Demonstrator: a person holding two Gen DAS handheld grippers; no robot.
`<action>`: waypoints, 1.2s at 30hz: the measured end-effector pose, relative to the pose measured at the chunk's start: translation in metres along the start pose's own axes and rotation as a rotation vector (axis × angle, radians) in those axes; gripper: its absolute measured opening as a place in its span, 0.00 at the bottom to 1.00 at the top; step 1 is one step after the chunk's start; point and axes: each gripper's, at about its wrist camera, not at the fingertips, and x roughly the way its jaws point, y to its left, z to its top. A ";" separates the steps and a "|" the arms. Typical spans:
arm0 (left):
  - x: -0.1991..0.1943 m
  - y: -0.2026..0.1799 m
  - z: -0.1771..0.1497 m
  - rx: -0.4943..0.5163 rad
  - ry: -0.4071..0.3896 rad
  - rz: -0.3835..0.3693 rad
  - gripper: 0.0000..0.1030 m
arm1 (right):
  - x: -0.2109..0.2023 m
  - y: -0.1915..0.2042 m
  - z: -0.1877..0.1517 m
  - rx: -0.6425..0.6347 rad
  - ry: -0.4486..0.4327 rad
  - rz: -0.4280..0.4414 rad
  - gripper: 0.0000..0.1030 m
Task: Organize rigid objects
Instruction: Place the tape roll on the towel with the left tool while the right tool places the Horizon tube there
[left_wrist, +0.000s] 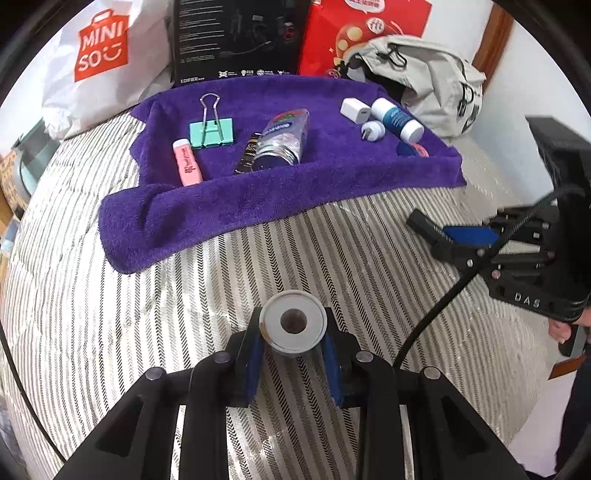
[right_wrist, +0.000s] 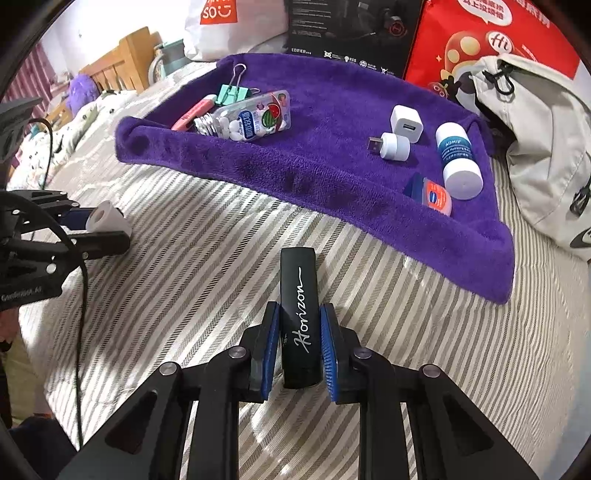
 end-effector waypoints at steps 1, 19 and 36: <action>-0.002 0.002 0.000 -0.004 -0.004 0.001 0.27 | -0.003 -0.001 -0.002 0.011 -0.008 0.018 0.21; -0.026 0.024 0.038 -0.029 -0.053 -0.007 0.27 | -0.032 -0.028 0.016 0.087 -0.072 0.091 0.21; -0.021 0.039 0.072 -0.042 -0.070 -0.017 0.27 | 0.010 -0.051 0.104 0.065 -0.050 0.071 0.21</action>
